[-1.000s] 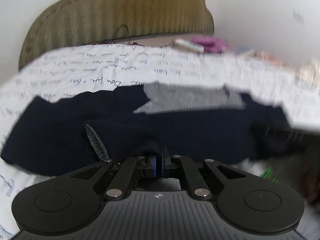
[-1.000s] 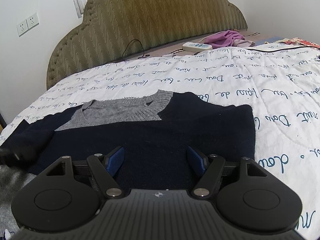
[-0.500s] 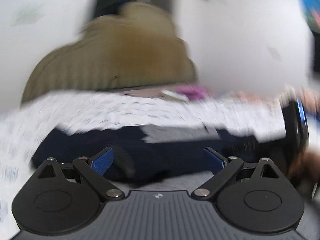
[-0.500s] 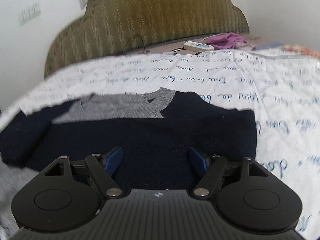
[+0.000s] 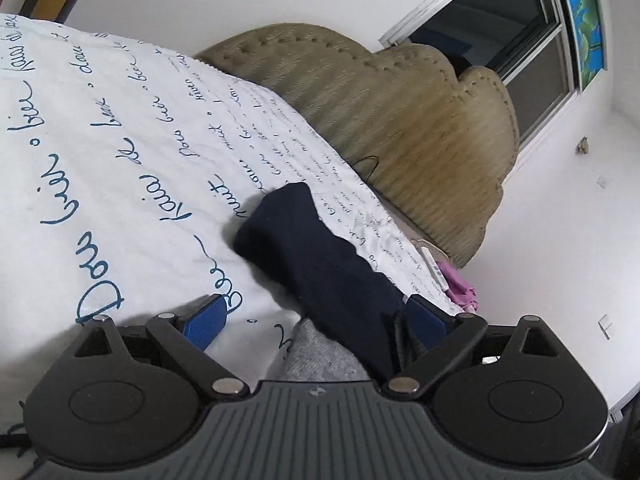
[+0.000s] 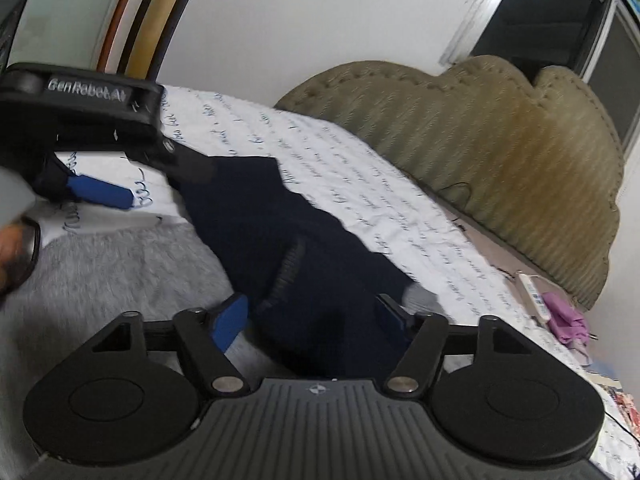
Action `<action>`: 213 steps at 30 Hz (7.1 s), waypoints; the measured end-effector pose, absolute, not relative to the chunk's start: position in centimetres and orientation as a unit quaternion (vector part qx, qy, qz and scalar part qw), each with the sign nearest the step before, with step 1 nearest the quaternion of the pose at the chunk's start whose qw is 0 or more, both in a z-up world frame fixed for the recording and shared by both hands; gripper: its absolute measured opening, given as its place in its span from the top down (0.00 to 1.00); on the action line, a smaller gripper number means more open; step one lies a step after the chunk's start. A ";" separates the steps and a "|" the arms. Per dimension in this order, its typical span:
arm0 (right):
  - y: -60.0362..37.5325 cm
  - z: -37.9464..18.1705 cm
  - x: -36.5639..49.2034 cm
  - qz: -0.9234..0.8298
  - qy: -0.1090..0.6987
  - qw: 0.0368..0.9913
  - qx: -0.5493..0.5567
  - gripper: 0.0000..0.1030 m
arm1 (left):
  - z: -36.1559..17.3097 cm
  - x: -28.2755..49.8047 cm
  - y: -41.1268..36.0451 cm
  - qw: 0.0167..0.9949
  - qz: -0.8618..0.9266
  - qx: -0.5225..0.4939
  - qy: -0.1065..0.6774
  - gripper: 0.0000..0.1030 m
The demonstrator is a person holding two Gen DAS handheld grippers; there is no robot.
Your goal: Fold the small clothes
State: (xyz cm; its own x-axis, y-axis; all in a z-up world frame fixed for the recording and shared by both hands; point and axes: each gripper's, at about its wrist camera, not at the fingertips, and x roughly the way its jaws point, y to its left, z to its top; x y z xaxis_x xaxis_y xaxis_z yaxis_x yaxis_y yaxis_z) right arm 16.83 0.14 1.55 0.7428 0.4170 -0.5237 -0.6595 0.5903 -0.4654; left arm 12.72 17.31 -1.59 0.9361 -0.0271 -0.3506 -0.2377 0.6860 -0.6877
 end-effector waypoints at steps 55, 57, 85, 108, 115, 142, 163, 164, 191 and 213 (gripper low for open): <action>-23.8 10.2 30.3 0.324 0.282 0.811 0.398 0.83 | -3.2 20.5 19.8 0.718 0.062 -0.671 0.174 0.03; -24.3 10.1 30.3 0.320 0.287 0.812 0.395 0.83 | -3.4 20.9 19.7 0.704 0.050 -0.685 0.179 0.03; -29.3 9.6 26.0 0.271 0.266 0.848 0.370 0.83 | -2.3 25.2 15.8 0.801 0.134 -0.492 0.314 0.91; -34.5 -1.4 26.2 0.120 0.390 0.848 0.337 0.78 | 0.2 23.9 9.8 0.931 0.086 -0.189 0.302 0.92; -37.7 1.7 25.2 0.119 0.338 0.857 0.369 0.62 | 5.8 21.0 9.8 0.971 0.050 -0.122 0.198 0.17; -35.8 2.7 25.4 0.073 0.350 0.894 0.270 0.74 | 2.5 29.6 7.1 0.953 0.094 0.013 0.289 0.84; -23.8 -0.6 22.7 0.101 0.283 0.951 -0.073 0.56 | -0.7 30.8 3.9 0.947 0.044 0.045 0.314 0.22; -23.7 -0.2 22.3 0.096 0.282 0.951 -0.077 0.55 | -0.2 30.0 4.1 0.950 0.047 0.046 0.306 0.22; -36.1 -2.6 -9.9 0.223 0.454 0.758 0.412 0.31 | 0.2 -3.9 20.4 0.858 -0.101 -0.341 0.369 0.17; -34.2 -3.6 -10.4 0.259 0.451 0.726 0.450 0.54 | -1.5 -2.7 20.0 0.762 -0.191 -0.420 0.454 0.17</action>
State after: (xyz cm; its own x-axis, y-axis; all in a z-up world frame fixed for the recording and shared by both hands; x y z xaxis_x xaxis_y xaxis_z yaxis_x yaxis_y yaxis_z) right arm -10.42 -34.25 -3.61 0.4591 0.7819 -0.4218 0.0306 0.4606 0.8871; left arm -2.67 19.99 -1.51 0.5151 -0.6720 -0.5320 -0.0903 0.5747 -0.8134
